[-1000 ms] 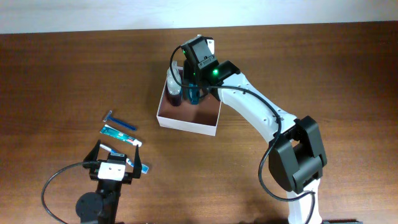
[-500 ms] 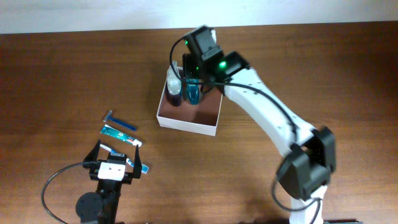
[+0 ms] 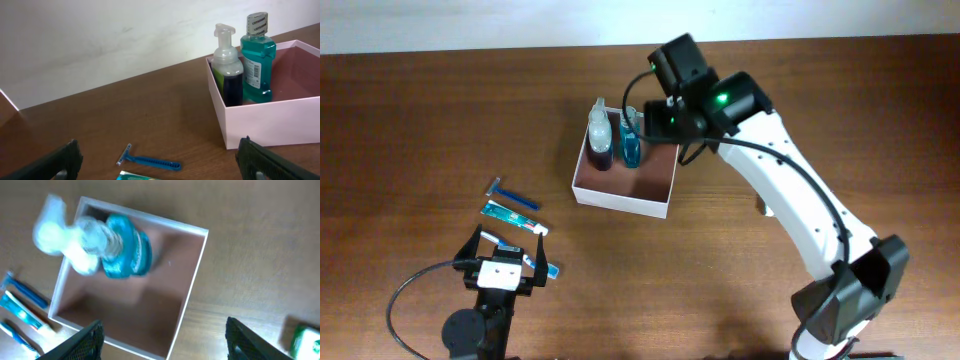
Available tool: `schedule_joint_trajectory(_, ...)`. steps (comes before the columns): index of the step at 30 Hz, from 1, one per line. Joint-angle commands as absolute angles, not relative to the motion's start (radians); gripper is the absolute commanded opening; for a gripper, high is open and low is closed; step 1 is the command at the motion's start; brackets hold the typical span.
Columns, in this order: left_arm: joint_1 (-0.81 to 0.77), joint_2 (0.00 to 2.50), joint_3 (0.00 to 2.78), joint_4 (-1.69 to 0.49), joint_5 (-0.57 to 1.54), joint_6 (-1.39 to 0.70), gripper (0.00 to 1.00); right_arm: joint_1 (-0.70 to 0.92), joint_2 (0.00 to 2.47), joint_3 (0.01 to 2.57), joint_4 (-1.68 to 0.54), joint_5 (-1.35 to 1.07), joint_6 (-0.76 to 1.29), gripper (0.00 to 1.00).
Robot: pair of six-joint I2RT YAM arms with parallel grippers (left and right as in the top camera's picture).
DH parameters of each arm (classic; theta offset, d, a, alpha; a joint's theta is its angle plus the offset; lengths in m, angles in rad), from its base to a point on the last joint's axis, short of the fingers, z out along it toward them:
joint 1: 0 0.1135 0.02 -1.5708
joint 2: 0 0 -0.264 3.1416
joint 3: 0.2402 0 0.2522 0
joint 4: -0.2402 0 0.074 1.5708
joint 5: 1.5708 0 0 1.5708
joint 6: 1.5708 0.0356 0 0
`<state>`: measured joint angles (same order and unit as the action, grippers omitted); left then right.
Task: Pack container
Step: 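Lower the mouthwash beside the soap bottle and open the right gripper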
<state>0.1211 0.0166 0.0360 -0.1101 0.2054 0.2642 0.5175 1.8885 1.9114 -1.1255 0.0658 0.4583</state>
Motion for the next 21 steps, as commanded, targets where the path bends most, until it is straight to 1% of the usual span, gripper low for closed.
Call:
schedule_joint_trajectory(1, 0.128, 0.017, 0.031, -0.11, 0.202, 0.247, 0.99, 0.518, 1.905, 1.81, -1.084, -0.006, 0.48, 0.71)
schedule_joint_trajectory(7, 0.128, 0.017, 0.031, -0.11, 0.202, 0.247, 0.99, 0.526, 1.905, 1.686, -0.978, -0.049, 0.48, 0.7)
schedule_joint_trajectory(21, 0.128, 0.017, 0.031, -0.11, 0.202, 0.247, 0.99, 0.522, 1.905, 1.571, -0.968, -0.005, 0.479, 0.7)
